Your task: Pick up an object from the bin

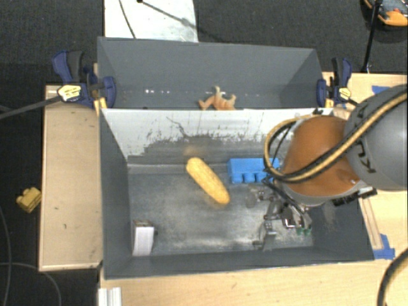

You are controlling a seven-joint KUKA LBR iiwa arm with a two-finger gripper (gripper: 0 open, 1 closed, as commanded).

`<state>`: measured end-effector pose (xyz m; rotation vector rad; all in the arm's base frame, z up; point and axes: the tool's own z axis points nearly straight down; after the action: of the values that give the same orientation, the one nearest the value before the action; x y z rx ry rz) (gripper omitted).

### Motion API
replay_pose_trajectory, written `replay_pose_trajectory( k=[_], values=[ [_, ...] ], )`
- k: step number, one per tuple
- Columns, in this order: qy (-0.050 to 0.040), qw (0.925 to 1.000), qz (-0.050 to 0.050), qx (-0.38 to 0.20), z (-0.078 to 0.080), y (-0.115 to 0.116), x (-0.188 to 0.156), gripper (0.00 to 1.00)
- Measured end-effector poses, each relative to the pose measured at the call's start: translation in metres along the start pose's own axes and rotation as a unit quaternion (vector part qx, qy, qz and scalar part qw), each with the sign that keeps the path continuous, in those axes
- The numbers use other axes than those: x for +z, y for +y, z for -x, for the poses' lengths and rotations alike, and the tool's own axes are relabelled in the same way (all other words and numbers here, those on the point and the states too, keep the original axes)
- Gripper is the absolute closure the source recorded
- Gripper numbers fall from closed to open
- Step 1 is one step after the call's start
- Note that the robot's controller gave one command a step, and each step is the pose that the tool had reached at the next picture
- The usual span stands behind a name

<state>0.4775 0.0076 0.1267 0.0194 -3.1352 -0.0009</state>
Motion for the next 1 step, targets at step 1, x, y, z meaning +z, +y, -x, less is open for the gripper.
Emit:
replay_pose_trajectory(
  k=[1],
  values=[
    [-0.0041,1.0,0.0,0.0,0.0021,0.0,-0.0037,0.0]
  ],
)
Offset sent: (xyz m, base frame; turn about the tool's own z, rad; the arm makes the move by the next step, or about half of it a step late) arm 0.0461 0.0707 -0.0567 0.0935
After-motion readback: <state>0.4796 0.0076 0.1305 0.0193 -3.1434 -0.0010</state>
